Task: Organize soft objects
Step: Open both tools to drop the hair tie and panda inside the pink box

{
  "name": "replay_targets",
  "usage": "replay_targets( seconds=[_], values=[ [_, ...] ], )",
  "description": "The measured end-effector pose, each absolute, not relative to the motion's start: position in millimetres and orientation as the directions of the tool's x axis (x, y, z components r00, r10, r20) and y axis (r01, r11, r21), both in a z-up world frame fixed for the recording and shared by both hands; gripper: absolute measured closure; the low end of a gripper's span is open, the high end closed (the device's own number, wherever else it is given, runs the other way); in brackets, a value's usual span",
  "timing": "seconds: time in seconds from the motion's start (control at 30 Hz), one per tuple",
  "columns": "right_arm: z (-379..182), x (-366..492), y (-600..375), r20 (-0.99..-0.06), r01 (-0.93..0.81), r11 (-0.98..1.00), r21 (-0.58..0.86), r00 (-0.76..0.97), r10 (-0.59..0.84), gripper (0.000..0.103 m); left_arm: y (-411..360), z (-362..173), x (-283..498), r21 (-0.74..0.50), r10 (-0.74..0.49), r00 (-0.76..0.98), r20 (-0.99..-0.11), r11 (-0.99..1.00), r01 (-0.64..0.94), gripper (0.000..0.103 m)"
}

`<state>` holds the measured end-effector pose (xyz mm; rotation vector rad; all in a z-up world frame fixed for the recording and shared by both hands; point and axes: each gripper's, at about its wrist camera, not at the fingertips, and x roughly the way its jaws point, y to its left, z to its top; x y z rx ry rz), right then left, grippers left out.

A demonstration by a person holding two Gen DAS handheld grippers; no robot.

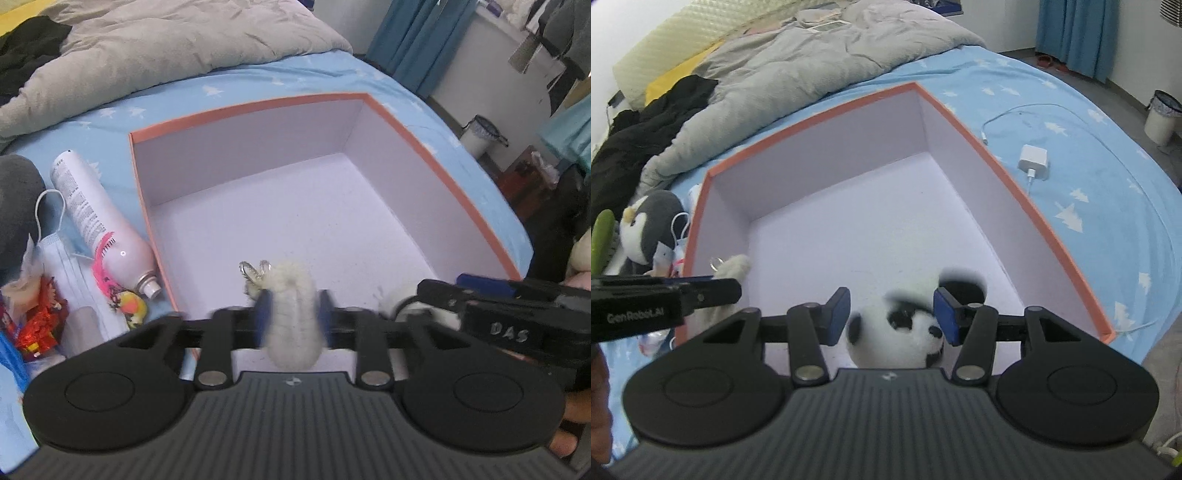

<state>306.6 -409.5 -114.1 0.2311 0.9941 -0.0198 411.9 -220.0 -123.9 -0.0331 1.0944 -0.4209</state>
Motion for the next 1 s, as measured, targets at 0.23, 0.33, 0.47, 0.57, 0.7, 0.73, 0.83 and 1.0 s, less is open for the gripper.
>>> replay_targets(
  seconds=[0.23, 0.33, 0.47, 0.57, 0.7, 0.73, 0.83, 1.0],
  values=[
    [-100.8, 301.7, -419.9, -0.807, 0.141, 0.971, 0.195, 0.585, 0.077, 0.040, -214.3, -105.6, 395.3, -0.234, -0.363, 0.436, -0.823, 0.917, 0.322, 0.039],
    [-93.7, 292.2, -419.2, -0.788, 0.136, 0.971, 0.197, 0.612, 0.074, 0.040, -207.8, -94.3, 380.5, -0.234, -0.375, 0.470, -0.799, 0.914, 0.331, 0.038],
    [-81.6, 271.6, -412.7, -0.750, 0.114, 0.974, 0.196, 0.657, 0.074, 0.040, -197.1, -76.0, 358.2, -0.226, -0.382, 0.521, -0.763, 0.913, 0.338, 0.038],
    [-72.6, 253.6, -407.8, -0.718, 0.098, 0.973, 0.211, 0.691, 0.087, 0.040, -186.4, -62.6, 339.6, -0.230, -0.391, 0.558, -0.732, 0.913, 0.338, 0.038],
    [-62.9, 229.1, -397.4, -0.680, 0.068, 0.974, 0.218, 0.726, 0.102, 0.040, -174.7, -48.5, 313.7, -0.203, -0.382, 0.605, -0.698, 0.917, 0.344, 0.038],
    [-60.6, 223.0, -394.2, -0.672, 0.059, 0.975, 0.215, 0.733, 0.104, 0.040, -172.0, -45.3, 306.1, -0.197, -0.381, 0.615, -0.691, 0.917, 0.346, 0.038],
    [-55.5, 205.3, -385.0, -0.653, 0.035, 0.973, 0.230, 0.746, 0.128, 0.040, -164.2, -38.5, 286.0, -0.196, -0.380, 0.628, -0.679, 0.918, 0.344, 0.038],
    [-46.8, 175.2, -369.1, -0.619, -0.005, 0.967, 0.256, 0.767, 0.168, 0.040, -146.2, -25.4, 250.3, -0.221, -0.395, 0.657, -0.643, 0.916, 0.334, 0.038]
  ],
)
